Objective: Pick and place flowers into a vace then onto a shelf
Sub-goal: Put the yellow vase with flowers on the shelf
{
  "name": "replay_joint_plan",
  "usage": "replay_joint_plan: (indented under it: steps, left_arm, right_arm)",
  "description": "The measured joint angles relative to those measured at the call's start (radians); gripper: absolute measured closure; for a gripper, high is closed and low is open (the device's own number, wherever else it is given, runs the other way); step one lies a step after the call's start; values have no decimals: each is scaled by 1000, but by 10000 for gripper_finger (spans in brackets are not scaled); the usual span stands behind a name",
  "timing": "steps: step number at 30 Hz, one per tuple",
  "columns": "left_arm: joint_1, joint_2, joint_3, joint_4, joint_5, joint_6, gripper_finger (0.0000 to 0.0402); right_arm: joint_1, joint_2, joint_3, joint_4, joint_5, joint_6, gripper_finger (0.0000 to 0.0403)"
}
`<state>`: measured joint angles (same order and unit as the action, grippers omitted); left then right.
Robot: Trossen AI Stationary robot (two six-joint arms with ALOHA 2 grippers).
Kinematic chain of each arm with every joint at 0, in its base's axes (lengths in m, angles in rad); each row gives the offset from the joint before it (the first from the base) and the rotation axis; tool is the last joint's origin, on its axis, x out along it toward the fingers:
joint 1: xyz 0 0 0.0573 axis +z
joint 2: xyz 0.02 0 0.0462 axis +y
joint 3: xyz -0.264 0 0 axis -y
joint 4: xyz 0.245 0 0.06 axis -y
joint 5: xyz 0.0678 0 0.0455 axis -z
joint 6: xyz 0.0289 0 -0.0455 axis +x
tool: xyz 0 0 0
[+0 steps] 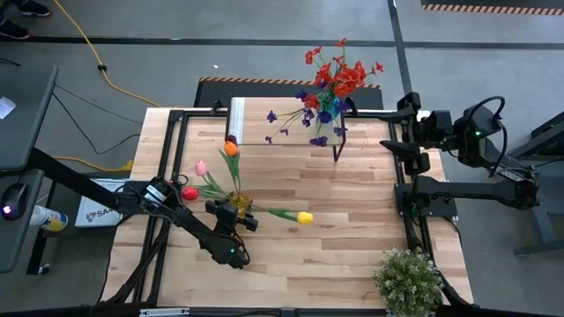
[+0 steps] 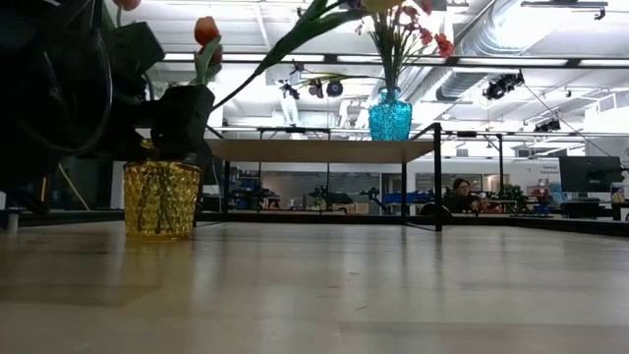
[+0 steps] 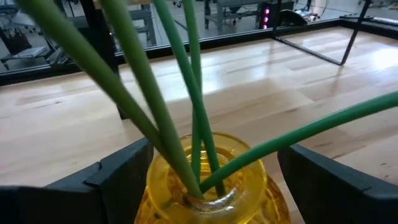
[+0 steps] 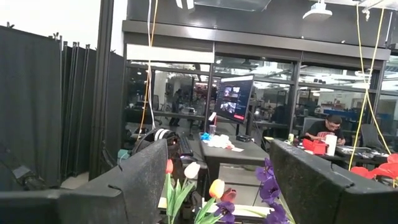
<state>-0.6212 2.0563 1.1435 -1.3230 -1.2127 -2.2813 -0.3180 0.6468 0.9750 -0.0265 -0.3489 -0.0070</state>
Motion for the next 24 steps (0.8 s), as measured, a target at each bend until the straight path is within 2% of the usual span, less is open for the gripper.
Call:
replay_joint_plan:
  steps: [14,24]
  left_arm:
    - [0,0,0,19,-8,10,27]
    - [0,0,1,16,70,14,27]
  right_arm:
    - [0,0,0,-13,-1,1,130]
    - [0,0,0,-16,-2,-1,130]
